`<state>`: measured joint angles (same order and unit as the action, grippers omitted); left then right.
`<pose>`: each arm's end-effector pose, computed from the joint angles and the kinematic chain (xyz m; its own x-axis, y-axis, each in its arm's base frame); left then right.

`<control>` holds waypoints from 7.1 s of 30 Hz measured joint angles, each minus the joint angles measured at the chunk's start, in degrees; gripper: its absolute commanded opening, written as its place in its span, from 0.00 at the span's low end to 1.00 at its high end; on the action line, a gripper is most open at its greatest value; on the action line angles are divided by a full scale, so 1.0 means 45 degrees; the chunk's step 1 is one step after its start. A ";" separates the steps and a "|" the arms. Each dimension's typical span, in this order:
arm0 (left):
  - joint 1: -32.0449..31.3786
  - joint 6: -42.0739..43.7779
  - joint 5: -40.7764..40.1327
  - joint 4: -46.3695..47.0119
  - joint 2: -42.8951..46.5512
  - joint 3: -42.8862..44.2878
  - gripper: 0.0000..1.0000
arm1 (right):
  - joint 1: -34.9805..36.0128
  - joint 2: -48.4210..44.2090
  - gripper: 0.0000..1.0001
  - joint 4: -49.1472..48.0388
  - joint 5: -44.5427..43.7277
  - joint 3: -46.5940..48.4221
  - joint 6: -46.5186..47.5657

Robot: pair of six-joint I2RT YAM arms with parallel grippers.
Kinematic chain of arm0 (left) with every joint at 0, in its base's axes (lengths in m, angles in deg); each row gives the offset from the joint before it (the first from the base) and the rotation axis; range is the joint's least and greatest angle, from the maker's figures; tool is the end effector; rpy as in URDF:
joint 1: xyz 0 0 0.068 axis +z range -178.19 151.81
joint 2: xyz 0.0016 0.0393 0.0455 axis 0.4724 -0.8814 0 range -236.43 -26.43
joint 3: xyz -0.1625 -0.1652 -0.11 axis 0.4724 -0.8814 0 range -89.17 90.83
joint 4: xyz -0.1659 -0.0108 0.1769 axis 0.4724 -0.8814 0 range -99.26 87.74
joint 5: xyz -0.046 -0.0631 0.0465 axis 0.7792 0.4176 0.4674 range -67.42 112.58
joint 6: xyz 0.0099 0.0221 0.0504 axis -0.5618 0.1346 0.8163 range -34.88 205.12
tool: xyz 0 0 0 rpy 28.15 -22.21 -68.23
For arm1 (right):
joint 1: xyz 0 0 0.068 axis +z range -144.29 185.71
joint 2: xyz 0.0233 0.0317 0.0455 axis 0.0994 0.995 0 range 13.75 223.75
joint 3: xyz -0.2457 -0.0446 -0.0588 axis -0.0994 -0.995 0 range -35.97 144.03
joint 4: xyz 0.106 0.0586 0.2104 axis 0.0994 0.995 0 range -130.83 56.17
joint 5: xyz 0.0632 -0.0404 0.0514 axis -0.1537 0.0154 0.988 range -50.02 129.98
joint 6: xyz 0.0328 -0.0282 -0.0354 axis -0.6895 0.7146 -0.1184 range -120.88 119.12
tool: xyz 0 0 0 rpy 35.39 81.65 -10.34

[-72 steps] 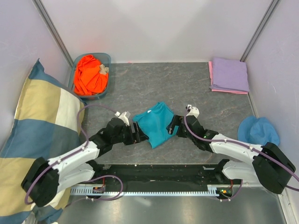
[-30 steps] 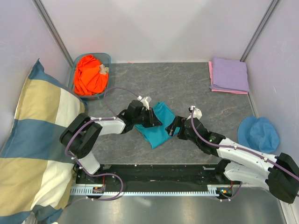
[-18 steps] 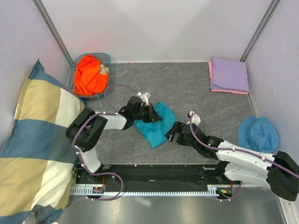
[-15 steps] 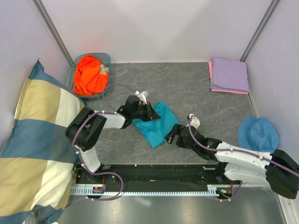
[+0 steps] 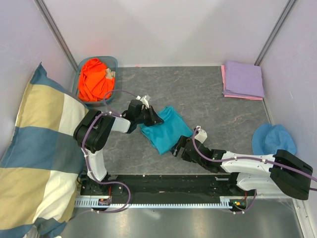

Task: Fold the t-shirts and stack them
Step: Smooth out wrinkles on the folded tshirt, then put the neatly folded tshirt into the corner of the board with the right arm

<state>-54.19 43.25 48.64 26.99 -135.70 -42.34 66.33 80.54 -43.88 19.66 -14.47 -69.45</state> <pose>0.3069 -0.1685 0.1157 -0.8497 -0.2526 -0.4628 0.2111 0.6414 -0.7376 0.1123 0.1721 0.1489 -0.7638 0.4227 -0.4877 0.0544 0.7952 0.6039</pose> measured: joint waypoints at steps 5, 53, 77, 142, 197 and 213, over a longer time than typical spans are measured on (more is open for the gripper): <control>0.0398 0.0000 -0.0058 0.0010 -0.0044 0.0083 0.14 | 0.0068 0.0170 0.98 -0.0243 -0.0461 -0.0010 -0.0665; -0.1316 -0.4444 -0.6377 -0.4595 0.5892 -0.4119 0.07 | 0.0291 0.5799 0.98 -0.7295 -0.0423 0.1404 -0.2356; -0.1593 -0.4133 -0.6970 -0.7106 0.7407 -0.3356 1.00 | 0.0860 0.7966 0.00 -0.8140 0.0602 0.2307 -0.2380; -0.1059 -0.1394 -0.7762 -0.7713 0.4940 -0.1161 1.00 | -1.3046 1.6092 0.00 0.7266 -0.0282 2.3382 1.9234; -0.1025 -0.1365 -0.7334 -0.6776 0.4299 -0.0918 1.00 | -1.4916 1.5130 0.78 0.7689 -0.1549 2.2911 1.7481; -0.1025 -0.1365 -0.7310 -0.6625 0.4347 -0.0962 1.00 | -1.5115 1.2201 0.98 0.5945 -0.3366 1.9822 1.4936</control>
<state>-58.80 37.11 15.75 -2.82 -116.14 -46.67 -1.69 135.44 -17.13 4.51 74.73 -2.24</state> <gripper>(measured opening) 0.994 0.980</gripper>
